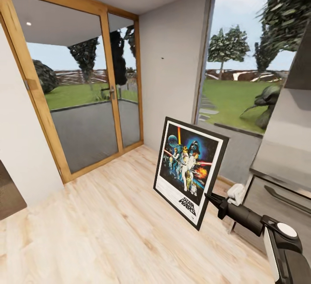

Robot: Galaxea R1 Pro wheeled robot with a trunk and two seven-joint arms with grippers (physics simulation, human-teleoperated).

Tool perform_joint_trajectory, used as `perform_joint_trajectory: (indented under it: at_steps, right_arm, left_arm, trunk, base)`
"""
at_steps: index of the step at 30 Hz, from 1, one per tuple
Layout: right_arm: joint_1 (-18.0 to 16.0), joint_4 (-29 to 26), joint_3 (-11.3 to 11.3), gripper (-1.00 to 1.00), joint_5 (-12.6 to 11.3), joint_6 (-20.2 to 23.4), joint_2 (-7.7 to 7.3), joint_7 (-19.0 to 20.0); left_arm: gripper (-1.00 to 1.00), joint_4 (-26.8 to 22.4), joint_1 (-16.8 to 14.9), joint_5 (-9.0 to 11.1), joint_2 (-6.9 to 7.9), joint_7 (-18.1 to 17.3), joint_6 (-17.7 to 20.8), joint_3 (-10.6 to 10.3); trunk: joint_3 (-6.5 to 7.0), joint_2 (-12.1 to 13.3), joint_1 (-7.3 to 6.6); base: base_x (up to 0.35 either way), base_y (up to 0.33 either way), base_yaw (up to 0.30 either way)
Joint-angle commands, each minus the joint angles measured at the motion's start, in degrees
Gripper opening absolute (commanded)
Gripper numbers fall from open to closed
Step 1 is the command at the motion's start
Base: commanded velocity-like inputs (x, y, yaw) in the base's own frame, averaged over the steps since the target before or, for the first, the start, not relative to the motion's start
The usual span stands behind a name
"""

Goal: Pick up the poster from the kitchen countertop and hang it on one of the wall nails in the kitchen.

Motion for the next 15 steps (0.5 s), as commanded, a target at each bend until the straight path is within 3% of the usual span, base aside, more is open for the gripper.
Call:
perform_joint_trajectory:
  at_steps: [1, 15]
  right_arm:
    - [-0.1, -0.1, -0.1, -1.0, 0.1, 0.7, 0.03, 0.5]
    - [-0.1, -0.1, -0.1, -1.0, 0.2, 0.7, 0.03, 0.5]
  left_arm:
    - [1.0, 0.0, 0.0, 0.6, 0.07, -0.4, 0.0, 0.1]
    - [1.0, 0.0, 0.0, 0.6, 0.56, -0.4, 0.0, 0.1]
  trunk:
    - [-0.12, -0.1, 0.06]
    - [-0.12, -0.1, 0.06]
  base:
    - [0.193, 0.316, 0.0]
    - [0.193, 0.316, 0.0]
